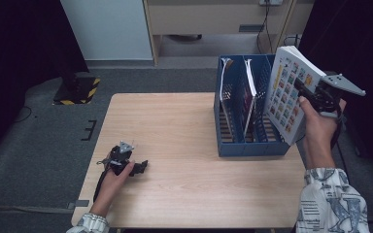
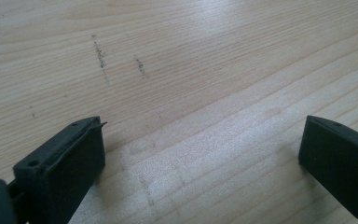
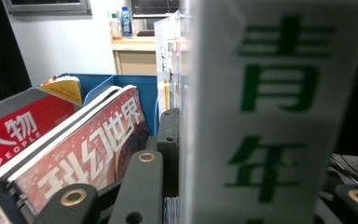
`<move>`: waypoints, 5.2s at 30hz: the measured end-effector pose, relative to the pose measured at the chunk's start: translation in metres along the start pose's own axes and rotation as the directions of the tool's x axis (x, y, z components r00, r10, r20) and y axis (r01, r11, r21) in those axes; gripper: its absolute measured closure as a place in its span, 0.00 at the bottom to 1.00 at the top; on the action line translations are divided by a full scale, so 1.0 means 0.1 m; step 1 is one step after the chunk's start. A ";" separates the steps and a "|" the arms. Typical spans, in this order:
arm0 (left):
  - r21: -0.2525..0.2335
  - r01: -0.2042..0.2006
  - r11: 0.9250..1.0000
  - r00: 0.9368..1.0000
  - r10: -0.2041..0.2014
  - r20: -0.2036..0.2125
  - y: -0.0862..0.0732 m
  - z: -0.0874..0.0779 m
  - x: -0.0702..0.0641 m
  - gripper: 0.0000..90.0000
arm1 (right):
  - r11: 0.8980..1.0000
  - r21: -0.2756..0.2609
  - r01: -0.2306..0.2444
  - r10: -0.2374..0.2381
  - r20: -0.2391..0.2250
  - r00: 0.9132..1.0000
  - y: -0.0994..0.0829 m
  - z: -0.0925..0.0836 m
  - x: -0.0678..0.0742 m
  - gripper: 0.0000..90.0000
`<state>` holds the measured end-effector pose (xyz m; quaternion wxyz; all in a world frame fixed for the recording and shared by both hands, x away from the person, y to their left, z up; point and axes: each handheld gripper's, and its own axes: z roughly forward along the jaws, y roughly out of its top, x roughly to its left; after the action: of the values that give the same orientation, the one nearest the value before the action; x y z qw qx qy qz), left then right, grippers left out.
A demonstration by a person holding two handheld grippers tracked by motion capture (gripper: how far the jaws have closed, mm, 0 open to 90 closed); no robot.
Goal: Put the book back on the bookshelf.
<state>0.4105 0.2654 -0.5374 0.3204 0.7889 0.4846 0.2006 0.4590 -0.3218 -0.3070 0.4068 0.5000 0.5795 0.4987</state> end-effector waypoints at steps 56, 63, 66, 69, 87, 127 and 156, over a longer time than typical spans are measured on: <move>0.000 -0.001 1.000 1.000 0.001 0.004 0.00 0.01 0.01 0.00 | 0.998 -0.047 -0.050 0.050 0.005 0.999 -0.20 0.44 0.06 0.82; 0.001 -0.002 1.000 1.000 0.002 0.004 0.01 0.01 0.01 0.00 | 0.997 -0.055 -0.053 0.054 0.015 0.998 -0.29 0.44 0.07 0.82; 0.001 -0.002 1.000 1.000 0.002 0.005 0.01 0.01 0.01 0.00 | 0.997 -0.060 -0.048 0.049 0.011 0.999 -0.33 0.45 0.07 0.82; 0.001 -0.002 1.000 1.000 0.002 0.005 0.01 0.01 0.01 0.00 | 0.997 -0.059 -0.041 0.042 0.012 0.999 -0.37 0.47 0.08 0.82; 0.001 -0.003 1.000 1.000 0.003 0.007 0.01 0.01 0.01 0.00 | 0.995 -0.061 -0.072 0.075 0.043 0.996 -0.66 0.59 -0.04 0.82; 0.001 -0.004 1.000 1.000 0.004 0.008 0.01 0.01 0.01 0.00 | 0.998 0.060 -0.025 0.030 -0.073 0.997 -0.81 0.60 0.08 0.81; 0.002 -0.004 1.000 1.000 0.004 0.008 0.01 0.01 0.01 0.00 | 1.000 0.010 -0.027 0.027 -0.012 1.000 -0.81 0.62 0.08 0.82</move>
<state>0.4125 0.2657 -0.5374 0.3214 0.7910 0.4816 0.1976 0.5035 -0.3030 -0.3973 0.3939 0.5068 0.5775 0.5045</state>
